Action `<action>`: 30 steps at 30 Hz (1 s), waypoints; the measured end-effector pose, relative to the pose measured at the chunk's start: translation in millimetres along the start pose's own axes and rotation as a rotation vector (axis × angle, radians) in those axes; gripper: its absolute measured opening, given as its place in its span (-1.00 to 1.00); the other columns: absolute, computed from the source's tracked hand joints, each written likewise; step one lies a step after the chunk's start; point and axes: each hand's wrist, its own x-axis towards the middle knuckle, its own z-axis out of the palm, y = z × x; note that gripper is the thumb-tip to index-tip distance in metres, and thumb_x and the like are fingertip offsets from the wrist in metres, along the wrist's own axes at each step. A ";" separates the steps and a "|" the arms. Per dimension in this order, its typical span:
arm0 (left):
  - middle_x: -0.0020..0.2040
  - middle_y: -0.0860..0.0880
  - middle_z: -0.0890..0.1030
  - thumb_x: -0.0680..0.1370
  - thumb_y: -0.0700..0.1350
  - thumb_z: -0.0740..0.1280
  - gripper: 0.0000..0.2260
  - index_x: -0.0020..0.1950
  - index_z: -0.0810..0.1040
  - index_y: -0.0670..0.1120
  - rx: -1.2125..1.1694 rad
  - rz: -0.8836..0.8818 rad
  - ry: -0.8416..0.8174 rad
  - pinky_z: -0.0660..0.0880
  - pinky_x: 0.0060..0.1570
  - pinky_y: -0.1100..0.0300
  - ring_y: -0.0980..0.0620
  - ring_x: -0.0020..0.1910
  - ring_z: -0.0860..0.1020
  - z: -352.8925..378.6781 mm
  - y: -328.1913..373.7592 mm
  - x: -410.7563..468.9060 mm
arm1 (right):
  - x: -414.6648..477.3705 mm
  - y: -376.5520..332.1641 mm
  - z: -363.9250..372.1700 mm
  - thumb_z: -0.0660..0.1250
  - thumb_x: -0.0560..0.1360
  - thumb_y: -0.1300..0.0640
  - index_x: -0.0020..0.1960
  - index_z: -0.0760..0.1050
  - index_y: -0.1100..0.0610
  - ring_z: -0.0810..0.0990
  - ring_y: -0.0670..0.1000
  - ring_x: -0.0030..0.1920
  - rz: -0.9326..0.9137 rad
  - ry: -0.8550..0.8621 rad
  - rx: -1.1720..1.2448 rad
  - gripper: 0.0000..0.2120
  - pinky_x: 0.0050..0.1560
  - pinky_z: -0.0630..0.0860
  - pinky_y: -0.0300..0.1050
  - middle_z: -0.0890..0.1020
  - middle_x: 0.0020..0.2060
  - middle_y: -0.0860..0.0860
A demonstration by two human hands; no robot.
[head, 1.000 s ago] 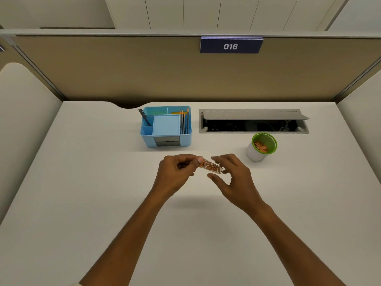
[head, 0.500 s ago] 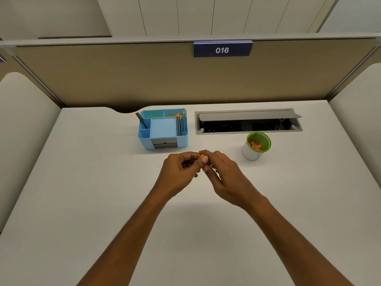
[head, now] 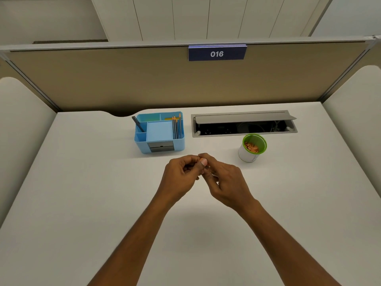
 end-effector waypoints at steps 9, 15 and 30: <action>-0.14 -0.07 0.80 0.44 0.04 0.44 -0.84 -0.16 0.80 0.04 -0.576 -0.323 0.013 0.66 -0.16 0.26 -0.01 -0.14 0.76 3.7 8.1 8.1 | -3.4 15.2 6.2 0.34 0.52 0.14 0.17 0.47 0.08 0.55 0.03 -0.17 0.592 0.033 1.075 -0.77 -0.17 0.50 -0.08 0.68 -0.10 0.07; 0.07 -0.19 0.77 0.55 -0.14 0.42 -0.84 0.05 0.77 -0.14 -0.846 -0.417 0.006 0.69 -0.08 0.13 -0.12 0.04 0.75 8.4 -5.0 13.9 | -3.6 50.2 -7.9 0.44 0.52 0.13 0.18 0.62 0.05 0.66 0.03 0.01 0.729 0.232 1.249 -0.76 -0.01 0.63 -0.12 0.70 0.11 0.04; 0.11 -0.22 0.75 0.45 -0.10 0.47 -0.64 0.20 0.69 -0.21 -0.802 -0.380 -0.037 0.70 -0.04 0.11 -0.12 0.05 0.74 12.1 -20.3 26.2 | 28.4 185.0 -73.0 0.41 0.53 0.32 0.28 0.58 0.22 0.68 0.13 -0.08 0.576 0.159 -0.231 -0.68 -0.06 0.50 -0.17 0.70 -0.08 0.16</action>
